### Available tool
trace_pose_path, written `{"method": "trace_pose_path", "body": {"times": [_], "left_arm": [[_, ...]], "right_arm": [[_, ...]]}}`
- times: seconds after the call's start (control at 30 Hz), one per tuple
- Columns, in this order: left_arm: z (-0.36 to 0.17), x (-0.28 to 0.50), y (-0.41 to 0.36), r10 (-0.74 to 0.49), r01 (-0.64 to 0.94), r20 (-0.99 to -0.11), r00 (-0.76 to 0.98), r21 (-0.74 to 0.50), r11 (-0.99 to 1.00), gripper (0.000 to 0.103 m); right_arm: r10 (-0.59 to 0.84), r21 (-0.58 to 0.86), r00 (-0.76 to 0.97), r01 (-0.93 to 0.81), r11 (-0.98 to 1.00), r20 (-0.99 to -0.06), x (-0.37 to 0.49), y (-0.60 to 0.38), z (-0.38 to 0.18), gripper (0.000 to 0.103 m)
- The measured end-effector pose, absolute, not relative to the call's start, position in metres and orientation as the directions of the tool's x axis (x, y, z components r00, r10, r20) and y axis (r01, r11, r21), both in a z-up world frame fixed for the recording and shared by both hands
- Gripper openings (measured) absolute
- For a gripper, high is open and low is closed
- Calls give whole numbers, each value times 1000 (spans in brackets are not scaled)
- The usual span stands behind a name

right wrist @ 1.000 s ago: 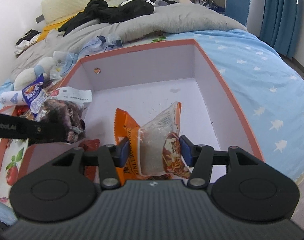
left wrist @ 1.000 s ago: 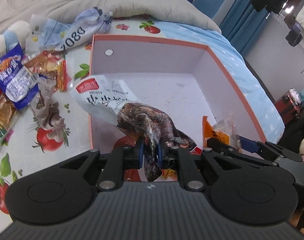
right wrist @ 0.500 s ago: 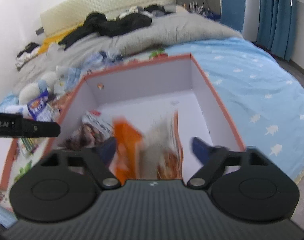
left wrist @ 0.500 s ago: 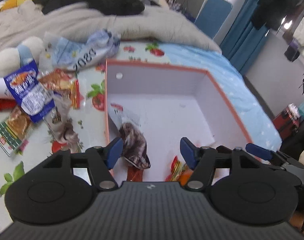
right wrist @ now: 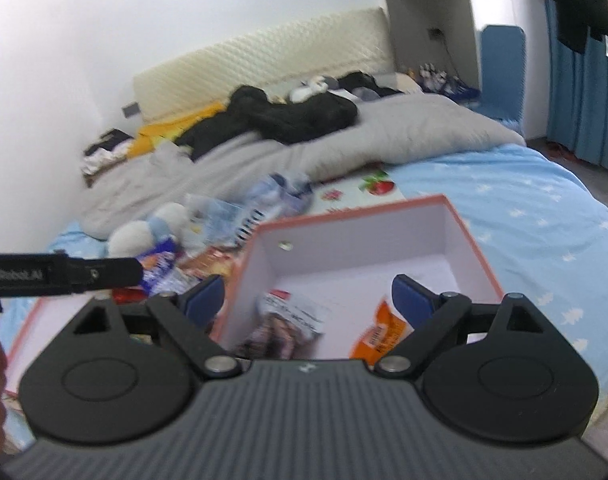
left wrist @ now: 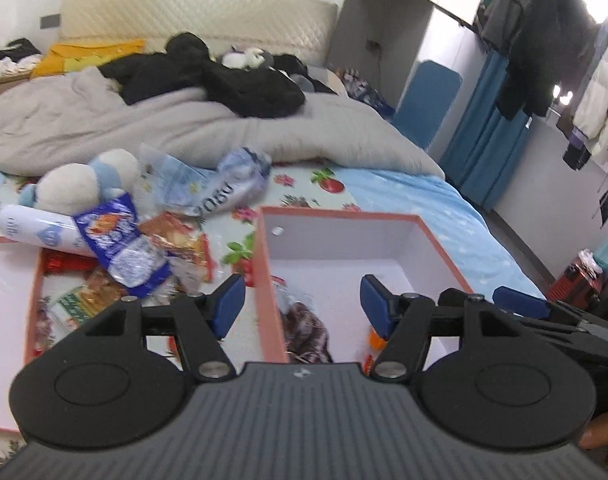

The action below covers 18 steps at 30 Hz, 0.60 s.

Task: Organize snacks
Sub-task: 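Move both tools back over the snack pile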

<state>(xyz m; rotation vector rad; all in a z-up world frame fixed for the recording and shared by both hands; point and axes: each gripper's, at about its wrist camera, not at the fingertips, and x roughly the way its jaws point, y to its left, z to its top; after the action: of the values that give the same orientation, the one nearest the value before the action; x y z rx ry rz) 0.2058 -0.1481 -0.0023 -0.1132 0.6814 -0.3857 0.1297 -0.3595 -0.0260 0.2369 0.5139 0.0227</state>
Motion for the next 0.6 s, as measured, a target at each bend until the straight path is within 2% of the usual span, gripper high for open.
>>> {"method": "trace_pose_path", "body": {"times": [0.27,0.6], "left_arm": [[3,178,-95,-333,260,-564,755,-209,943,69],[-12,155,-37,-277,197,-568,775,-199,960,69]], "right_arm": [[139,242,898,-38,970,-418,113,-320,-19,92],[195,202,873,-113,973,-447,102,-266,-37,92]]}}
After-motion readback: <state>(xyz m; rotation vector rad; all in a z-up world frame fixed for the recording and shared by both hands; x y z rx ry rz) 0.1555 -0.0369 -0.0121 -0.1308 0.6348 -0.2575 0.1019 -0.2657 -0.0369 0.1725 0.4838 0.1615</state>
